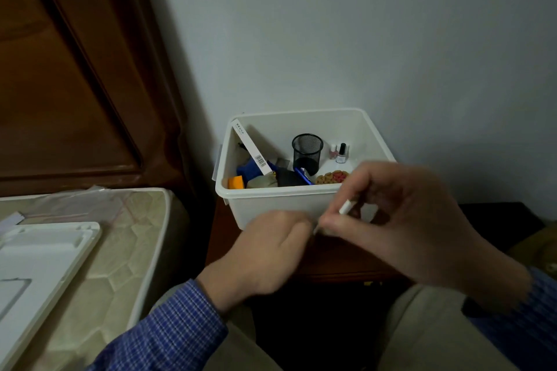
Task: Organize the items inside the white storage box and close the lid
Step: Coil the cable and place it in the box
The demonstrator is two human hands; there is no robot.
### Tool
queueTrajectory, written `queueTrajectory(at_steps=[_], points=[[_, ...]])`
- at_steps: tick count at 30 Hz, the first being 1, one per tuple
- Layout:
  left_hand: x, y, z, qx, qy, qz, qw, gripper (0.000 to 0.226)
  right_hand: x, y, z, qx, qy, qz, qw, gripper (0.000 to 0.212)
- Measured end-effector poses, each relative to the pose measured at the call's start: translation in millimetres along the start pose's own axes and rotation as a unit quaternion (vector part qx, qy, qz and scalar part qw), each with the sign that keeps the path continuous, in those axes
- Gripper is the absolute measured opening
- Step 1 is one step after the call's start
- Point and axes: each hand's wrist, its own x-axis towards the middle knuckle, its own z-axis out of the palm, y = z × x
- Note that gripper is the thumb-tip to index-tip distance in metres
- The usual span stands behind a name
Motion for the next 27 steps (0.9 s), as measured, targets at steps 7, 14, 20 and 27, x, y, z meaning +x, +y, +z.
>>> queueTrajectory(at_steps=[7,14,20,27], points=[[-24,33,12,-0.045,-0.058,0.149,0.986,0.025,41,36,-13,0.121,-0.024,0.138,0.983,0.020],[-14,27,-4,-0.281,0.237,0.058,0.928,0.023,12,67,20,0.118,0.035,0.212,0.970,0.025],[4,7,-14,-0.134,0.231,-0.076,0.961,0.026,-15,35,33,0.014,-0.015,0.119,0.993,0.018],[-10,13,-14,-0.189,0.070,-0.017,0.979,0.023,2,6,6,0.075,-0.051,0.027,0.996,0.019]])
